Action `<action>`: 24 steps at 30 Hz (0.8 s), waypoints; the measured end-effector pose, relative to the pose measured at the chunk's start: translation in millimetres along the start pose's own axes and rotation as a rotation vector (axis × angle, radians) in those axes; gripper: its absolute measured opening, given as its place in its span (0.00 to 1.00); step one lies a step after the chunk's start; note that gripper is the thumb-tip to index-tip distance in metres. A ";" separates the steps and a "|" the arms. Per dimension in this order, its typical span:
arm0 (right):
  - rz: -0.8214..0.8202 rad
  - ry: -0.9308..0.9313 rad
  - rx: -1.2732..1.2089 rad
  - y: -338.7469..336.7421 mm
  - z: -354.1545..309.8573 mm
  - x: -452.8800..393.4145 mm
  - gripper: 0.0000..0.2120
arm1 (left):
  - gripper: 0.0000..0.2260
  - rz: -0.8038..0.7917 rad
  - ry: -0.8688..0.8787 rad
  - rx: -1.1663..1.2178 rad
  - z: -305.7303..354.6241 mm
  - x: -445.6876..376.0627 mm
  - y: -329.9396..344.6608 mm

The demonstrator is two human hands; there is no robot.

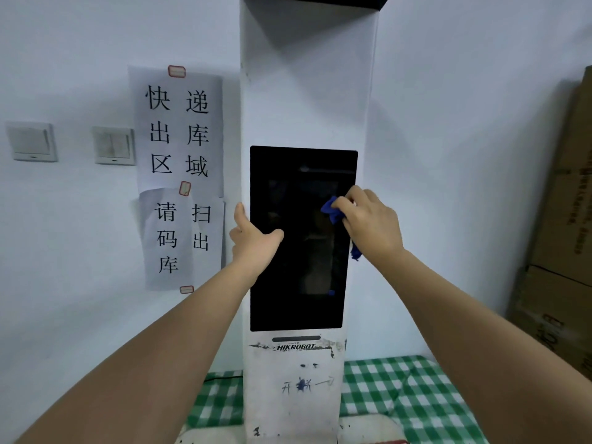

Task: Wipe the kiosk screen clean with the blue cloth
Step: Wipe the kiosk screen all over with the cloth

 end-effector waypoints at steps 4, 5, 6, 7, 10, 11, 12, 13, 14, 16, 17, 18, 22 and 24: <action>0.109 0.228 -0.104 -23.4 28.0 -16.4 0.10 | 0.41 -0.005 -0.002 -0.014 0.2 1.4 1.5; 0.133 0.306 -0.160 -25.6 35.0 -18.3 0.11 | 0.41 -0.007 -0.005 -0.013 0.3 1.5 1.5; 0.155 0.345 -0.200 -26.5 36.8 -17.8 0.13 | 0.41 -0.008 -0.007 -0.013 0.2 1.6 1.5; 0.159 0.344 -0.228 -26.1 34.0 -15.9 0.13 | 0.41 -0.008 -0.007 -0.016 0.4 1.9 1.4; 0.069 0.194 -0.147 -7.7 13.8 -4.7 0.17 | 0.40 -0.013 -0.001 -0.024 1.0 2.2 1.2; 0.038 0.140 -0.109 -1.2 9.7 1.5 0.20 | 0.40 -0.015 0.000 -0.026 1.0 2.4 1.2; 0.017 0.102 -0.077 2.2 8.5 5.7 0.20 | 0.40 -0.017 0.002 -0.028 0.6 2.5 0.6; 0.009 0.072 -0.043 2.6 9.0 6.7 0.19 | 0.40 -0.018 0.002 -0.029 0.6 2.5 0.1; 0.012 0.051 -0.011 -0.8 10.0 5.3 0.17 | 0.40 -0.021 0.002 -0.029 0.2 2.6 -0.2; 0.032 0.075 0.001 -8.7 16.8 -3.4 0.14 | 0.41 -0.025 0.000 -0.031 0.0 2.8 0.1; 0.047 0.131 -0.025 -13.5 22.8 -7.8 0.13 | 0.41 -0.025 -0.002 -0.031 0.1 3.1 0.4; 0.066 0.199 -0.077 -17.2 28.8 -10.7 0.12 | 0.41 -0.025 -0.004 -0.031 0.1 3.3 0.6; 0.129 0.299 -0.183 -15.2 29.6 -2.4 0.13 | 0.41 -0.024 0.000 -0.038 -0.1 3.1 0.1; 0.083 0.245 -0.146 -1.1 22.6 5.7 0.13 | 0.41 -0.023 0.002 -0.040 -0.6 2.2 -0.8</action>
Point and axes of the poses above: each hand's wrist, its own x-axis away from the middle knuckle, its own y-axis out of the palm, z = x × y, the point moved 9 cm from there along -x, towards the middle knuckle, and after that the axes turned 13 degrees about -z, right-handed, at the moved point
